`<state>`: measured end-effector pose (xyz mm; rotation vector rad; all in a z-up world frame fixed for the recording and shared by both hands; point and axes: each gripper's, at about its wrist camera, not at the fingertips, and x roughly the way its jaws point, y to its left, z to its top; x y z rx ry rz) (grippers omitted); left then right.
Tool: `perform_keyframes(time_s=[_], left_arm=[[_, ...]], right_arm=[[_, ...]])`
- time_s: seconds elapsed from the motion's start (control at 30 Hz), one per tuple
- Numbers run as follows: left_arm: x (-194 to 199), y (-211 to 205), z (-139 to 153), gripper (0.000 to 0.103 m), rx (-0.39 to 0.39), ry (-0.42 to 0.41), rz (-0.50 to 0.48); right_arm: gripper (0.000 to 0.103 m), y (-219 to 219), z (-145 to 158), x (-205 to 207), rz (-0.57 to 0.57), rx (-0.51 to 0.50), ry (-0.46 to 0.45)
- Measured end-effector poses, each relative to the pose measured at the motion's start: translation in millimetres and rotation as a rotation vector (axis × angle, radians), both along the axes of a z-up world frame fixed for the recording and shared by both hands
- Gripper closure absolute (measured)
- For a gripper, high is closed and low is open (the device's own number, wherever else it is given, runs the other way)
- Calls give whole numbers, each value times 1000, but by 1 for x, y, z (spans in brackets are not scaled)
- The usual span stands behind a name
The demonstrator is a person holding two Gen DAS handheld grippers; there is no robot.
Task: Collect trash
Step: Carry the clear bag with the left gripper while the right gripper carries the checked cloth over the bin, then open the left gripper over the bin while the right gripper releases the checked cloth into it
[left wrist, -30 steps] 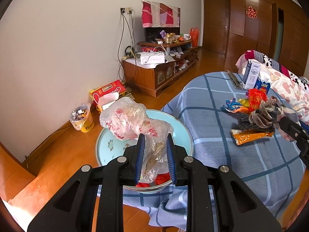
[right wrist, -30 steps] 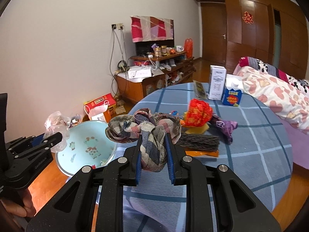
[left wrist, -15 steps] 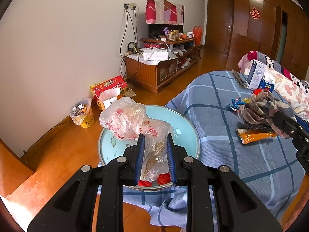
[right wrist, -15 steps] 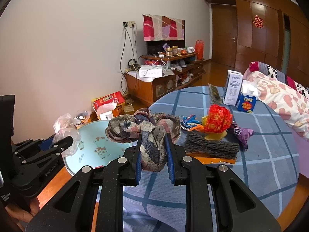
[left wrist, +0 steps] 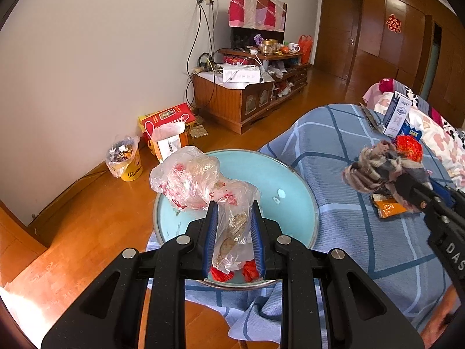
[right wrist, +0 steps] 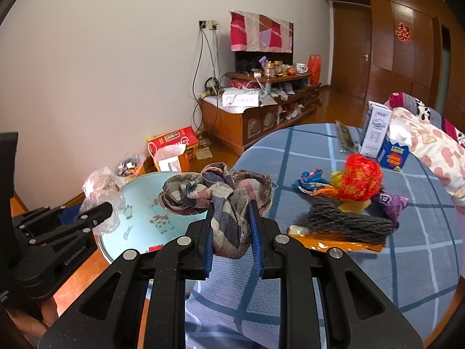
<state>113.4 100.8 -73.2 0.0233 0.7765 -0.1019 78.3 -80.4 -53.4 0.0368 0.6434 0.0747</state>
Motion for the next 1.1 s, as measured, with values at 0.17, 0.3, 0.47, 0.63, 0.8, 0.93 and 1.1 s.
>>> perform_keyframes(time_s=[0.17,0.3,0.47,0.63,0.8,0.93,1.1], left_arm=[[6,7,-5,81,-18,8,-4],[13,7,-12,81,-15,25,-11],[19,6,-19,81,-11,42,-22],[25,7,-27,80,0,65,-20],[31,10,-35,80,11,90,-4],[33,10,-39,79,14,100,0],[33,4,-39,55,37,102,1]], right_arm=[[81,10,-11,12,19,-5,25],[81,23,-21,26,47,-15,55],[80,34,-33,42,78,-6,102],[77,42,-47,57,114,15,155],[74,42,-57,71,150,59,199],[74,36,-51,69,130,78,181],[70,25,-40,57,85,79,136]])
